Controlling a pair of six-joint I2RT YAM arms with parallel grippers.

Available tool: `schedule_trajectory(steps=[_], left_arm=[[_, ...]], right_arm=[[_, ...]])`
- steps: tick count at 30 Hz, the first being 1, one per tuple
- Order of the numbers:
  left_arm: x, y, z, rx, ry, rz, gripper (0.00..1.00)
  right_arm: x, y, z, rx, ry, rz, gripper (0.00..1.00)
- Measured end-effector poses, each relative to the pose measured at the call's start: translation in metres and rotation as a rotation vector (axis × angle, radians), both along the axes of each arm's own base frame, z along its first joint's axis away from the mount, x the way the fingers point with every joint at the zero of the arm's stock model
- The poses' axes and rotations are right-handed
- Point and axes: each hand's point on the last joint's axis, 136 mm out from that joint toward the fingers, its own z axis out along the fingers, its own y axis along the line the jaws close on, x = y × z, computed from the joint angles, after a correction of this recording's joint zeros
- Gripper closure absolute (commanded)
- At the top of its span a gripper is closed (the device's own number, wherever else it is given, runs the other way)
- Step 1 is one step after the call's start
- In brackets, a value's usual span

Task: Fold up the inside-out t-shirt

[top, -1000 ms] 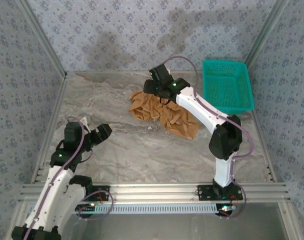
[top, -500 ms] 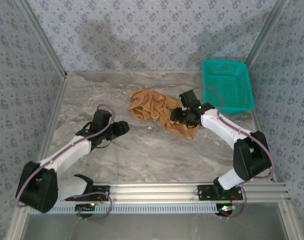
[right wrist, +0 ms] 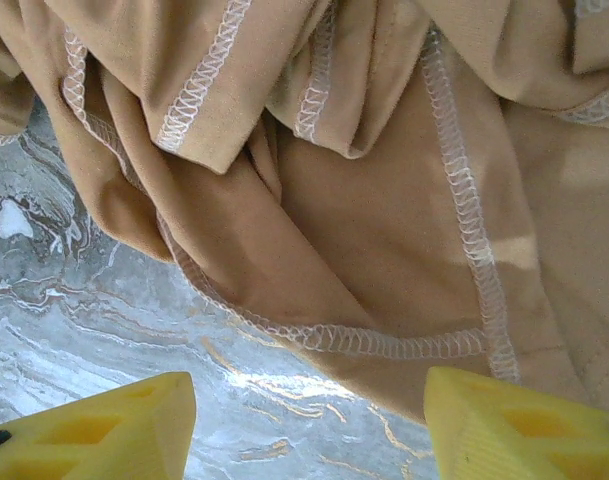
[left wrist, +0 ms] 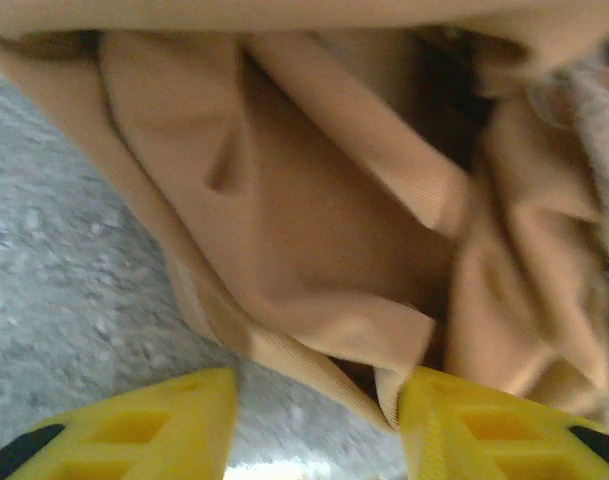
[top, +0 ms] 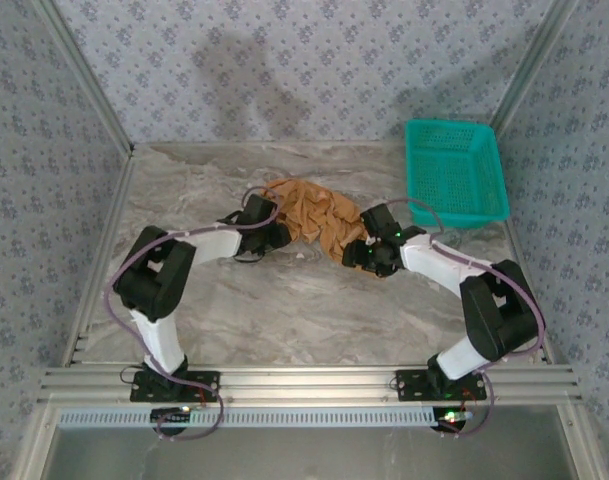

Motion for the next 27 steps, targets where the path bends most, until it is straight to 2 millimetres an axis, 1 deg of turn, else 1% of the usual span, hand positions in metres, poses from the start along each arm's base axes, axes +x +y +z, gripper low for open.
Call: schedule_trajectory(steps=[2,5,7,8,9,10,11,12,13,16,17,18,20,22,24,25,27], left_arm=[[0.003,0.003,0.001,0.011,-0.005,0.020,0.78],[0.005,0.008,-0.001,0.033,-0.015,0.051,0.87],[0.004,0.013,-0.002,0.050,-0.020,0.063,0.94],[0.003,0.016,-0.003,0.066,-0.020,0.067,0.96],[-0.001,0.021,-0.002,0.084,-0.018,0.066,0.99],[-0.003,0.025,0.000,0.098,-0.017,0.070,1.00],[-0.006,0.028,0.003,0.112,-0.020,0.071,1.00],[-0.008,0.033,0.010,0.126,-0.028,0.070,1.00],[-0.010,0.038,0.017,0.136,-0.035,0.074,1.00],[-0.013,0.051,0.052,0.149,-0.089,0.080,1.00],[-0.014,0.056,0.064,0.151,-0.108,0.084,1.00],[-0.014,0.062,0.077,0.149,-0.131,0.093,1.00],[-0.017,0.075,0.100,0.151,-0.169,0.110,1.00],[-0.022,0.090,0.121,0.153,-0.203,0.129,1.00],[-0.028,0.106,0.144,0.151,-0.240,0.155,1.00],[-0.031,0.112,0.152,0.149,-0.253,0.164,1.00],[-0.041,0.128,0.176,0.142,-0.295,0.189,1.00]], right_arm=[[0.001,0.002,-0.006,0.001,0.008,0.004,0.35],[0.002,0.006,-0.022,-0.010,0.049,0.012,0.36],[0.005,0.011,-0.031,-0.020,0.074,0.012,0.44],[0.010,0.014,-0.031,-0.014,0.070,0.005,0.51],[0.017,0.018,-0.029,-0.003,0.057,-0.001,0.61],[0.021,0.021,-0.029,0.001,0.050,0.000,0.71],[0.023,0.023,-0.030,0.002,0.050,-0.001,0.84],[0.024,0.023,-0.032,-0.001,0.050,-0.005,0.94],[0.024,0.023,-0.032,-0.003,0.052,-0.009,1.00],[0.024,0.020,-0.029,-0.020,0.057,-0.013,1.00],[0.025,0.019,-0.025,-0.023,0.053,-0.015,1.00],[0.026,0.018,-0.019,-0.023,0.047,-0.017,1.00],[0.026,0.015,0.000,-0.023,0.022,-0.009,1.00],[0.028,0.012,0.034,-0.004,-0.034,-0.004,1.00],[0.031,0.007,0.076,0.028,-0.113,-0.012,1.00],[0.032,0.004,0.095,0.044,-0.151,-0.017,1.00],[0.031,-0.008,0.140,0.083,-0.239,-0.041,1.00]])
